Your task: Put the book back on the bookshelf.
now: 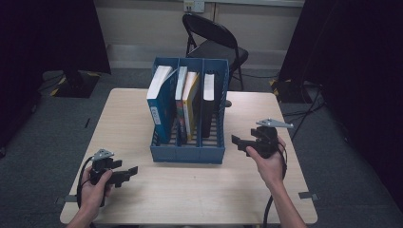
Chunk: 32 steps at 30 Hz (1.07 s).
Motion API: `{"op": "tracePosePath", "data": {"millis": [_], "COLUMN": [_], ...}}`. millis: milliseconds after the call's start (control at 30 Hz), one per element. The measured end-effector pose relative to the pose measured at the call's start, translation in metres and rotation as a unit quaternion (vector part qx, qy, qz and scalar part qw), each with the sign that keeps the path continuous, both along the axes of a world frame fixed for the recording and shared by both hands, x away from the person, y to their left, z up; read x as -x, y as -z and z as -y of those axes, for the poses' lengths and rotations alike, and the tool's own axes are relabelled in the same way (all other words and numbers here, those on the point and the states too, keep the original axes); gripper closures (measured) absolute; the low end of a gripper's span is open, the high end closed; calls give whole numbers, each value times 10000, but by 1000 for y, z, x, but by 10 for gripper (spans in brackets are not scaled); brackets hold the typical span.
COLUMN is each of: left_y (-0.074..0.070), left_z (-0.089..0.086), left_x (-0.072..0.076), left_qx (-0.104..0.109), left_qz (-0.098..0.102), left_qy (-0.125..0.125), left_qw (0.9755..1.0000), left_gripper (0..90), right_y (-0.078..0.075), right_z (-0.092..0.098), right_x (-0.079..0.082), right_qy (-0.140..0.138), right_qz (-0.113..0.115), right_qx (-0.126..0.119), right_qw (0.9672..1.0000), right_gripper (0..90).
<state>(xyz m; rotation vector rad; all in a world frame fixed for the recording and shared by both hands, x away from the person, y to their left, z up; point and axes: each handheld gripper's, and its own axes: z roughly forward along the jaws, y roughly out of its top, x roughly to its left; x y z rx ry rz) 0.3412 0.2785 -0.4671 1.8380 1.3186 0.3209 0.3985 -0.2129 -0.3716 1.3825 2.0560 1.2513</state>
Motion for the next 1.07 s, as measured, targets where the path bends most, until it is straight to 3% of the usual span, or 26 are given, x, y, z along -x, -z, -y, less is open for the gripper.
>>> {"op": "tracePosePath", "data": {"millis": [267, 400, 600, 733, 833, 1067], "left_y": [1, -1, -1, -1, 0, 0], "left_z": [-2, -2, -2, -2, -1, 1], "left_x": [1, 2, 2, 1, 1, 2], "left_qx": [-34, 27, 15, -12, -46, -184], "left_qz": [35, 49, -3, -31, -59, -93], "left_qy": [-20, -25, -85, -51, -10, 45], "left_qw": [10000, 10000, 10000, 10000, 10000, 9998], "left_gripper": [194, 195, 200, 203, 198, 188], "right_y": [17, 28, 53, 73, 88, 88], "right_z": [33, 47, 64, 72, 73, 75], "right_x": [35, 48, 69, 76, 77, 74], "right_qy": [169, 331, 579, 715, 672, 794], "right_qz": [-134, -343, -508, -527, -833, -726], "right_qx": [-46, -76, -93, 100, 318, 278], "right_qw": [9998, 9988, 9970, 9960, 9937, 9938], "right_gripper": [143, 142, 143, 151, 155, 143]}}
